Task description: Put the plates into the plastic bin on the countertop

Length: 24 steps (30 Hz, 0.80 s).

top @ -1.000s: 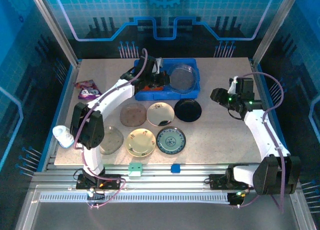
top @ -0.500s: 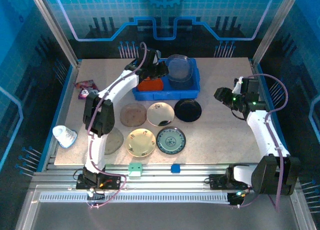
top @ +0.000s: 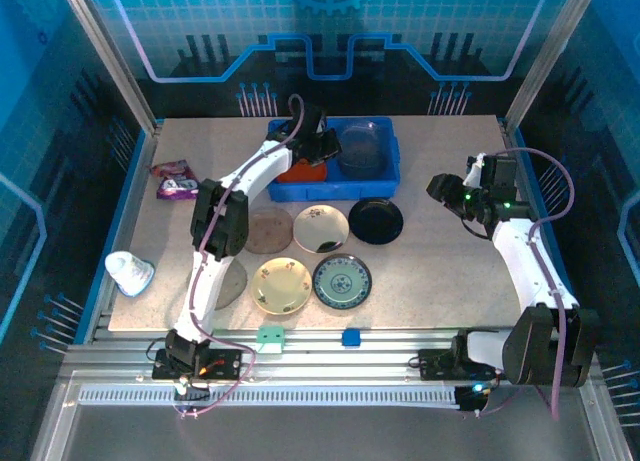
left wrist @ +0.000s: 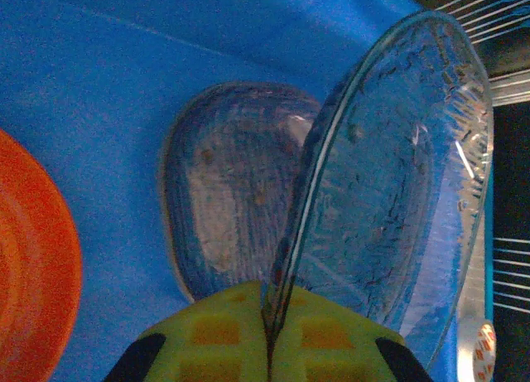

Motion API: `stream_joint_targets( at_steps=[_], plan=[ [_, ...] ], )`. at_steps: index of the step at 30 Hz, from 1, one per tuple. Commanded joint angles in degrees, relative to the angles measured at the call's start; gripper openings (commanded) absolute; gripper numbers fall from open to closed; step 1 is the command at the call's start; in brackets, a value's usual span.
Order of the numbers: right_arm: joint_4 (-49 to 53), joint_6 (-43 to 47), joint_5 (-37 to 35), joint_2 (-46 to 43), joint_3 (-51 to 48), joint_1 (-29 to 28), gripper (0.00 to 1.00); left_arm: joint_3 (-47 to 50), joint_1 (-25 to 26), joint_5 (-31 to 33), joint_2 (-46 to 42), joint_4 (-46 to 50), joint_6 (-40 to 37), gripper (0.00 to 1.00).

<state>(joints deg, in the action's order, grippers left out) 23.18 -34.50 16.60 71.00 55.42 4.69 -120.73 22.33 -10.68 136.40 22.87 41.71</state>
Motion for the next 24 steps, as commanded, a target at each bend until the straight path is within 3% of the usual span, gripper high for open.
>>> stream_joint_targets(
  at_steps=[1, 13, 15, 19, 24],
  plan=[
    [-0.5, -0.6, 0.6, 0.2, -0.7, 0.6, 0.55, -3.2, -0.4, 0.5, 2.9, 0.2, 2.4, 0.0],
    [-0.8, -0.9, 0.5, 1.1, -0.5, -0.2, 0.55, -10.4, -0.4, -0.2, 9.2, 4.0, 3.2, 0.01],
    [-1.0, -1.0, 0.5, 1.3, -0.5, -0.5, 0.55, -10.9, -0.4, -0.2, 9.5, 4.2, 3.3, 0.15],
    [-1.0, -0.9, 0.1, 1.4, -0.2, -1.1, 0.55, -11.4, -0.3, 0.0, 9.6, 4.8, 2.8, 0.33],
    [-0.8, -0.6, -0.6, 1.9, 0.2, -1.6, 0.55, -11.8, -0.3, 1.1, 9.3, 6.4, 1.7, 0.39]
  ],
)
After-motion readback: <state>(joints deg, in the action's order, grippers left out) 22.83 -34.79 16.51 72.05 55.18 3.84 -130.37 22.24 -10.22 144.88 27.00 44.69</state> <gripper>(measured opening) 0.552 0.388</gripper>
